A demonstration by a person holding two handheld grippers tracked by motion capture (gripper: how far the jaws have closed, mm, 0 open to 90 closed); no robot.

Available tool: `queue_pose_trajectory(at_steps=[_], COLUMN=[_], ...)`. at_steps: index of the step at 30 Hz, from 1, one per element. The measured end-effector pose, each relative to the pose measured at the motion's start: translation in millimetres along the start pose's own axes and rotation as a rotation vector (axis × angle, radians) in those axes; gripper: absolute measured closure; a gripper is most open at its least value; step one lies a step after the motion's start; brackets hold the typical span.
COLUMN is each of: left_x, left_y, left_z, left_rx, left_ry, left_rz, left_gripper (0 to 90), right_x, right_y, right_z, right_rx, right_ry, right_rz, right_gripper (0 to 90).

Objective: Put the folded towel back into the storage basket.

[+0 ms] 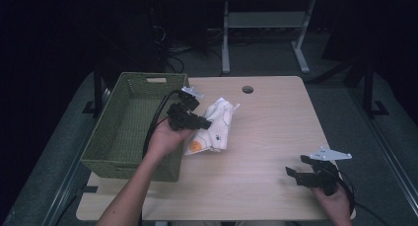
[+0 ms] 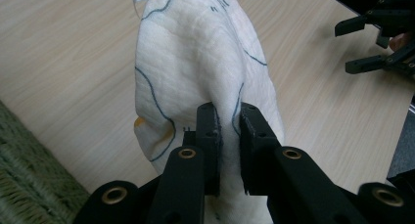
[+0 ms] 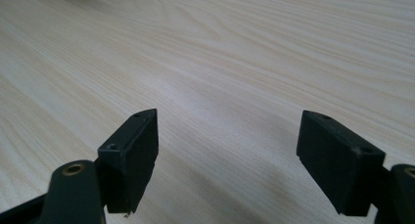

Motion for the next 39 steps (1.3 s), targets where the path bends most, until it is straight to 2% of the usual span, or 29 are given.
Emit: queue_pose_trajectory(at_steps=[10, 11, 17, 25, 31, 39], left_x=[15.6, 16.6, 24.7, 36.5, 46.8, 63.8], left_y=[3.3, 3.8, 0.2, -1.8, -1.1, -8.8], left_z=[-24.9, -26.3, -38.3, -53.4, -68.1, -86.1], left_rx=[-0.034, -0.047, -0.062, -0.072, -0.099, -0.119], left_ry=[0.024, 0.029, 0.026, 0.052, 0.062, 0.085], left_rz=[-0.03, -0.045, -0.057, -0.072, -0.089, -0.123], left_gripper=[80.8, 80.8, 80.8, 80.8, 80.8, 80.7], right_x=[0.1, 0.1, 0.4, 0.6, 0.9, 0.8], right_y=[-0.6, -0.6, -0.8, -1.0, -1.2, -1.5], right_z=[0.8, 0.9, 0.7, 1.1, 1.8, 2.4], right_rx=[0.004, 0.004, 0.005, 0.008, 0.009, 0.011], right_ry=[-0.004, -0.004, -0.005, -0.008, -0.008, -0.007], right_rz=[0.0, 0.0, 0.0, -0.002, -0.003, -0.006], right_gripper=[22.9, 22.9, 22.9, 22.9, 22.9, 22.9])
Point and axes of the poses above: each handheld gripper's, and its own axes: z roughly forward along the jaws, y roughly out of its top, x roughly to its left, the point moved 10 cm from there along z, roughly forward along the jaws, and after that the axes turned 15 degrees about -x, right-handed, at the moved point
